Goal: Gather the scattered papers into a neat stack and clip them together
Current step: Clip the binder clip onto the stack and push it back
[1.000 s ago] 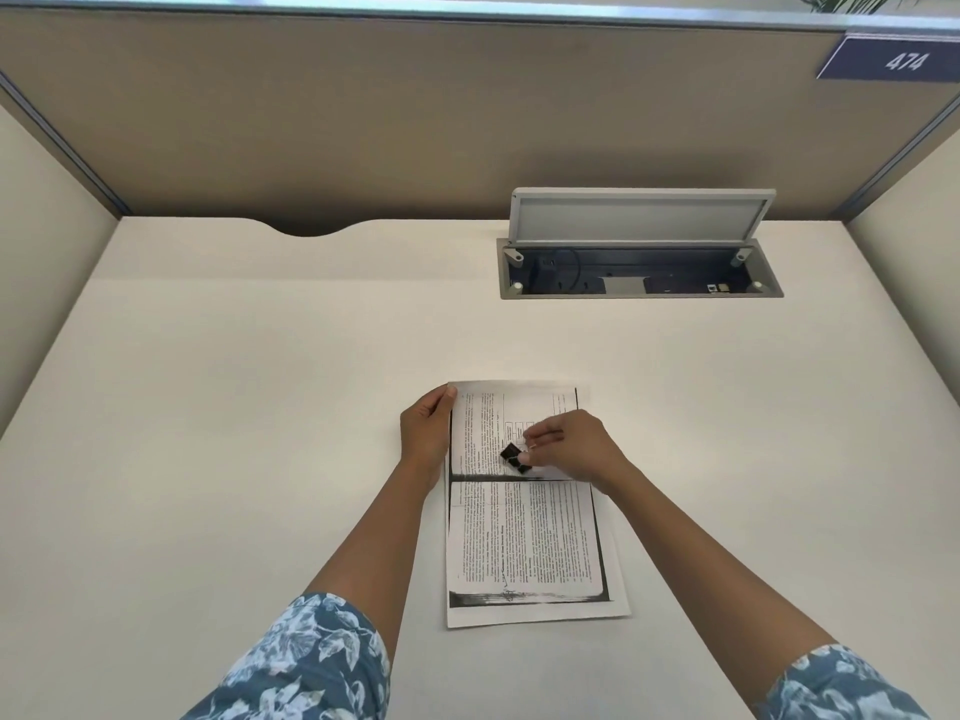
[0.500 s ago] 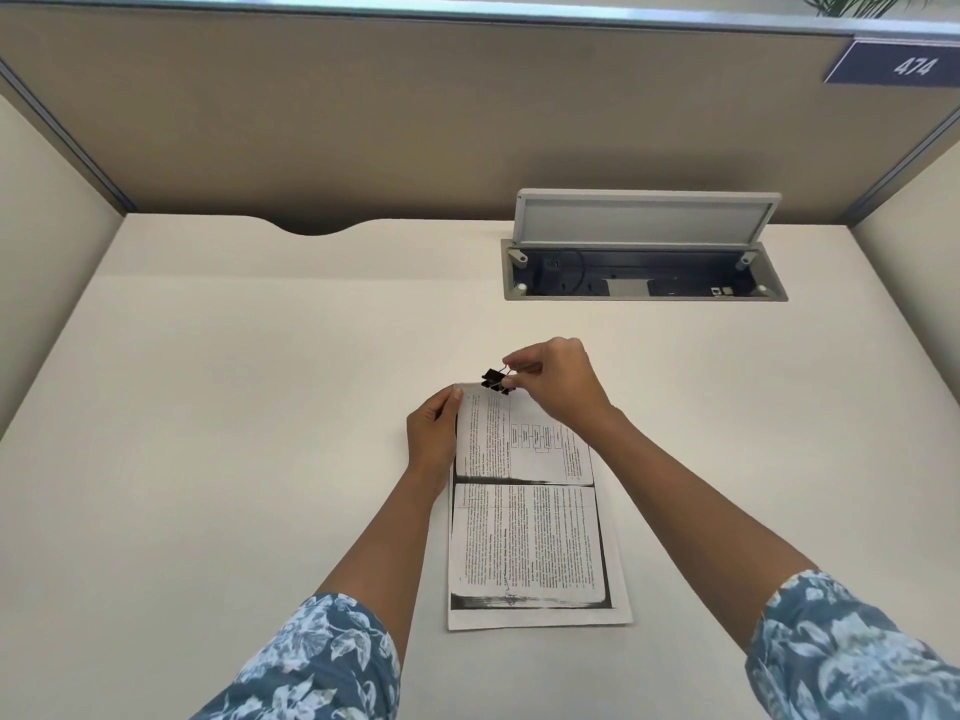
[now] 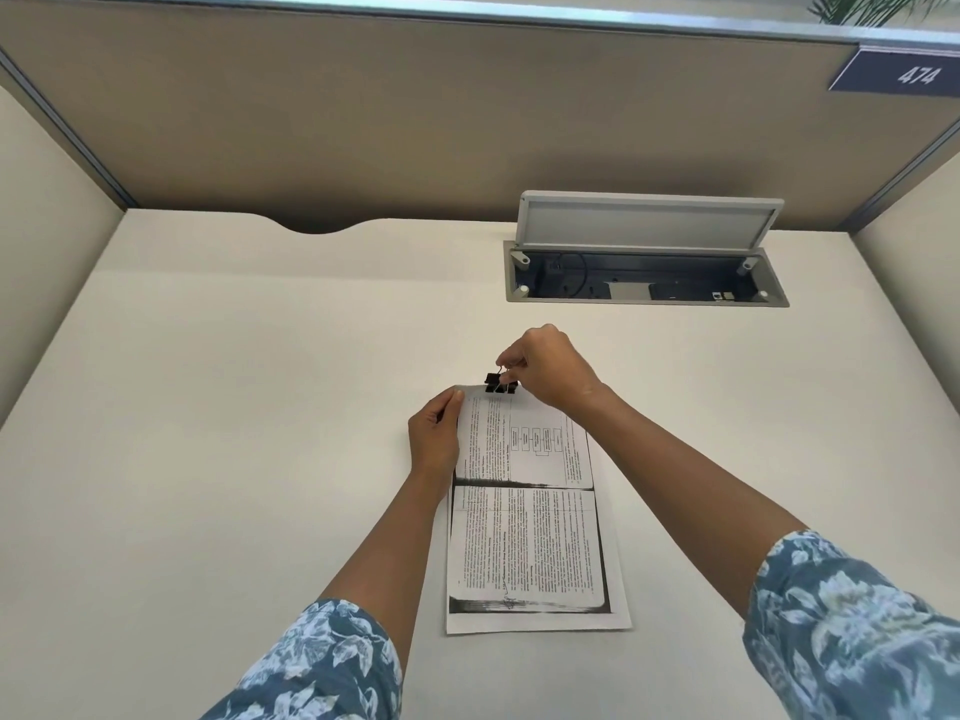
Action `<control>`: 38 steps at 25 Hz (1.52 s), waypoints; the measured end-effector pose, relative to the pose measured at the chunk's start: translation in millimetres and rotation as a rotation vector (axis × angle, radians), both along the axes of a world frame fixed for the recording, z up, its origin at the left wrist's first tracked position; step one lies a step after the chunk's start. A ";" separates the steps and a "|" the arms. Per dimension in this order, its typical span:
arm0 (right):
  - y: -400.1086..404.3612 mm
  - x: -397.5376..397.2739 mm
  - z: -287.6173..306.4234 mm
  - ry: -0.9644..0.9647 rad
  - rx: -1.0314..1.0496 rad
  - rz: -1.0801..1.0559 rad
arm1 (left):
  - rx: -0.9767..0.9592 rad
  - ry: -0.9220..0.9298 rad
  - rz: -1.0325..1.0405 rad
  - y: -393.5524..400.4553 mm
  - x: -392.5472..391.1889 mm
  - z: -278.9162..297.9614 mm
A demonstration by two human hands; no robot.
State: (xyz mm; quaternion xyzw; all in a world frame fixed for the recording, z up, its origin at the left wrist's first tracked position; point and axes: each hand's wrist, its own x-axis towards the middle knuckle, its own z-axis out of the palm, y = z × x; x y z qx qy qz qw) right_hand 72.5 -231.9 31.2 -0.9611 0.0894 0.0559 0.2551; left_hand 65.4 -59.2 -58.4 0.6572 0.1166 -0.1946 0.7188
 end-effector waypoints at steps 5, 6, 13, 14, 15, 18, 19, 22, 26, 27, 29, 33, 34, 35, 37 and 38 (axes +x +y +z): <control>1.7 5.1 2.3 0.037 -0.062 0.049 | -0.001 -0.013 0.013 -0.7 -0.9 -1.8; 2.3 5.8 3.2 0.045 -0.077 0.060 | -0.006 -0.014 0.014 -0.7 -1.0 -1.9; 21.1 16.7 13.0 0.073 -0.179 0.161 | -0.005 -0.016 0.013 -3.2 -0.7 -2.7; 23.2 18.7 13.7 0.079 -0.180 0.172 | -0.006 -0.013 0.014 -3.0 -1.3 -1.9; 24.4 20.4 14.3 0.086 -0.174 0.177 | -0.007 -0.009 0.017 -2.8 -1.6 -1.2; 21.1 22.2 14.5 0.104 -0.129 0.150 | -0.004 -0.008 0.033 -2.4 -1.9 0.3; 18.7 21.7 13.7 0.110 -0.120 0.139 | -0.005 -0.007 0.045 -2.6 -1.6 0.6; 11.6 17.2 8.9 0.123 -0.091 0.119 | -0.003 0.005 0.071 -3.0 -1.3 0.0; 6.2 13.1 3.9 0.119 -0.052 0.098 | 0.007 -0.011 0.067 -2.3 -1.9 -0.7; 5.8 12.9 3.2 0.118 -0.046 0.097 | 0.007 -0.011 0.066 -2.1 -2.0 -0.9; 5.7 12.4 1.8 0.118 -0.036 0.100 | 0.001 -0.002 0.068 -1.6 -1.9 -0.7; 4.6 11.0 -2.1 0.112 -0.030 0.100 | -0.020 0.013 0.067 -1.4 -1.9 0.3; 4.2 10.7 -3.1 0.110 -0.028 0.102 | -0.025 0.016 0.067 -1.3 -1.7 0.5; 4.1 10.4 -4.1 0.108 -0.026 0.105 | -0.027 0.020 0.067 -0.9 -1.5 0.6; 3.7 9.5 -6.0 0.105 -0.022 0.114 | -0.029 0.025 0.065 -0.4 -1.5 0.1; 3.5 8.9 -7.0 0.104 -0.017 0.115 | -0.030 0.028 0.065 -0.2 -1.7 0.2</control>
